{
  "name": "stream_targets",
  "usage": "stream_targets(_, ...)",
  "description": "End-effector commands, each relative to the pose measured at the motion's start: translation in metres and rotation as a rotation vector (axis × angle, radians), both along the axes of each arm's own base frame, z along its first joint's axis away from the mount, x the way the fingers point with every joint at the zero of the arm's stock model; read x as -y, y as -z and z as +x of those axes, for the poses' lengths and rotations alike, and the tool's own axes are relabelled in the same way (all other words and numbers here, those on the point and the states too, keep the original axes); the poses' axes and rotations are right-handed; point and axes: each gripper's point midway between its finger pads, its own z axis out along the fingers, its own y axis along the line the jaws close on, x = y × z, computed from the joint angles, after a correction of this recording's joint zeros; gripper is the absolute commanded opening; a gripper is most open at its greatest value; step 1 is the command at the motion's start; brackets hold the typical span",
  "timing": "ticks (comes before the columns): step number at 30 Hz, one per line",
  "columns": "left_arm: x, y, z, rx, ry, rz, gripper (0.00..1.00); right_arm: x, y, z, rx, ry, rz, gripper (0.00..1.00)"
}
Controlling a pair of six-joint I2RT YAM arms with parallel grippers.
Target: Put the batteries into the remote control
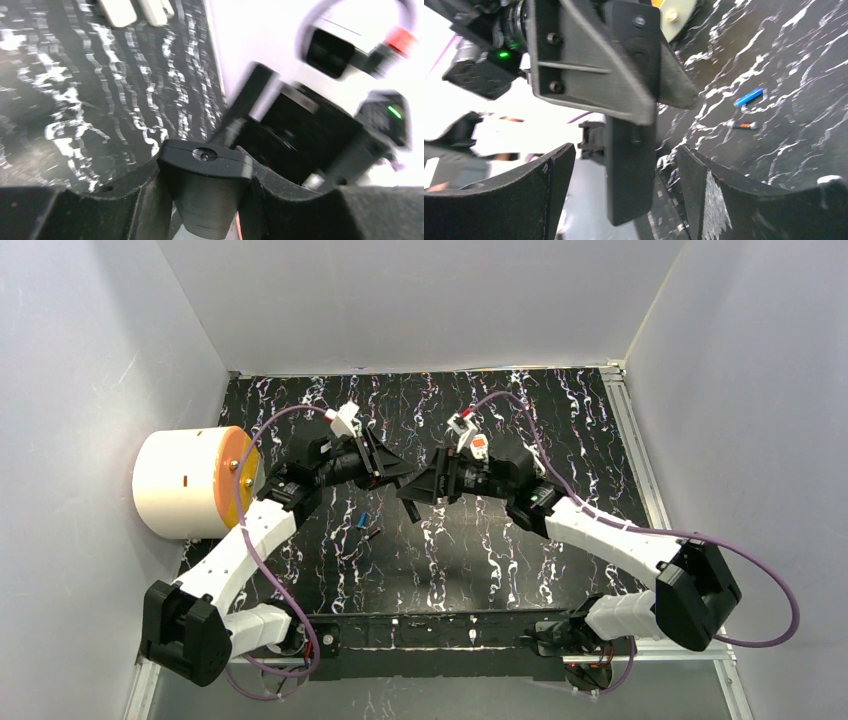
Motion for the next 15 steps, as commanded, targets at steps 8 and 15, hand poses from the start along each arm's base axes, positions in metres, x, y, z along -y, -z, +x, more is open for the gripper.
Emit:
stream_targets(8,-0.039,0.022,0.019,-0.159,-0.261,0.262,0.0,-0.013,0.048,0.01,0.377,0.203,-0.588,0.65)
stream_targets(15,-0.038,0.021,0.013,-0.173,-0.244,0.259,0.0,-0.022,0.04,0.007,0.37,0.228,-0.53,0.32)
